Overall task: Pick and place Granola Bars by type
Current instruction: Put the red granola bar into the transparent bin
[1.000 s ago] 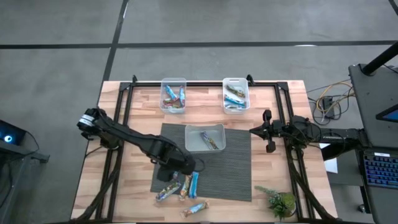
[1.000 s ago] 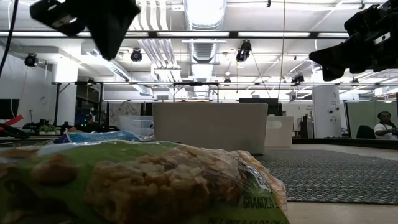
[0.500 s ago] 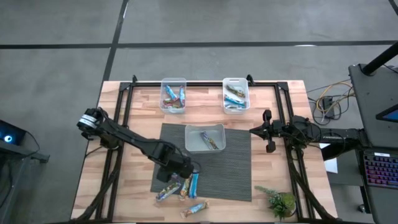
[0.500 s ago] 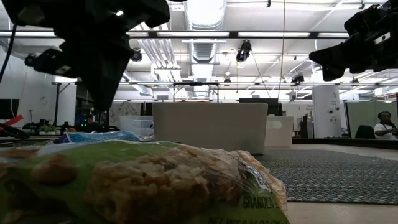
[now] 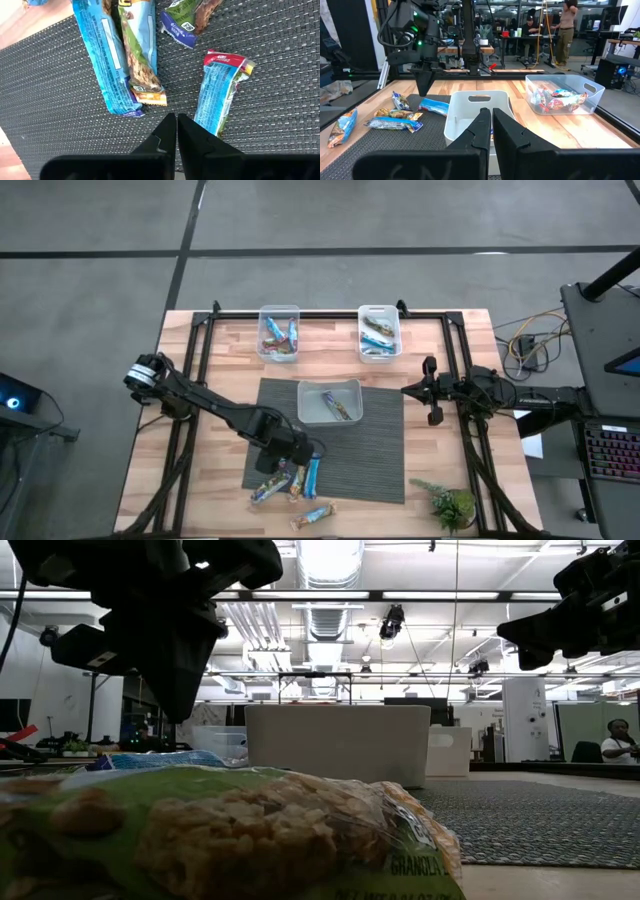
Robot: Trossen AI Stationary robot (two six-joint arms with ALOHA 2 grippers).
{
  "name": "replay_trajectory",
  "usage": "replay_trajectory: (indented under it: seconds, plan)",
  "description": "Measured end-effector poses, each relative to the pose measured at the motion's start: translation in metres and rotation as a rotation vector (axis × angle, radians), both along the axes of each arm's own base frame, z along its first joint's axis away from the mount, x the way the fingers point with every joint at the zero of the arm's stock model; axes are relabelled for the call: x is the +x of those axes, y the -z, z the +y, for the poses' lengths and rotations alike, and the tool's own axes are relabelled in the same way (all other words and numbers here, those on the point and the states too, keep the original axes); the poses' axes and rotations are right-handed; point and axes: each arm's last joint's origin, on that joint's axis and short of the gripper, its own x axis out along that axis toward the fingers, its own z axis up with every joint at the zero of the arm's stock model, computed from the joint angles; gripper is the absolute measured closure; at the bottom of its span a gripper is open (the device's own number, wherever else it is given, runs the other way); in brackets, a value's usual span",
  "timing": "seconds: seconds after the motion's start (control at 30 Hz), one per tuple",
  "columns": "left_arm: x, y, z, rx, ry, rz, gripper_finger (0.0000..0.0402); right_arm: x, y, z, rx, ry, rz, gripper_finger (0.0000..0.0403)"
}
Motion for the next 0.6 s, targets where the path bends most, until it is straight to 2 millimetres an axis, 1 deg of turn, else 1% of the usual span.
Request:
replay_trajectory:
  seconds: [0.33,0.6]
  plan:
    - [0.0015,-0.0006,-0.0007,-0.009,-0.007,-0.015,0.0401,0.0000,0.0000,0.0000,0.000,0.000,0.000,0.0394]
    - [0.0023,-0.0011,-0.0024,-0.106,-0.165,0.009,0.0401,0.0000,0.0000,0.0000,0.000,0.000,0.000,0.0394]
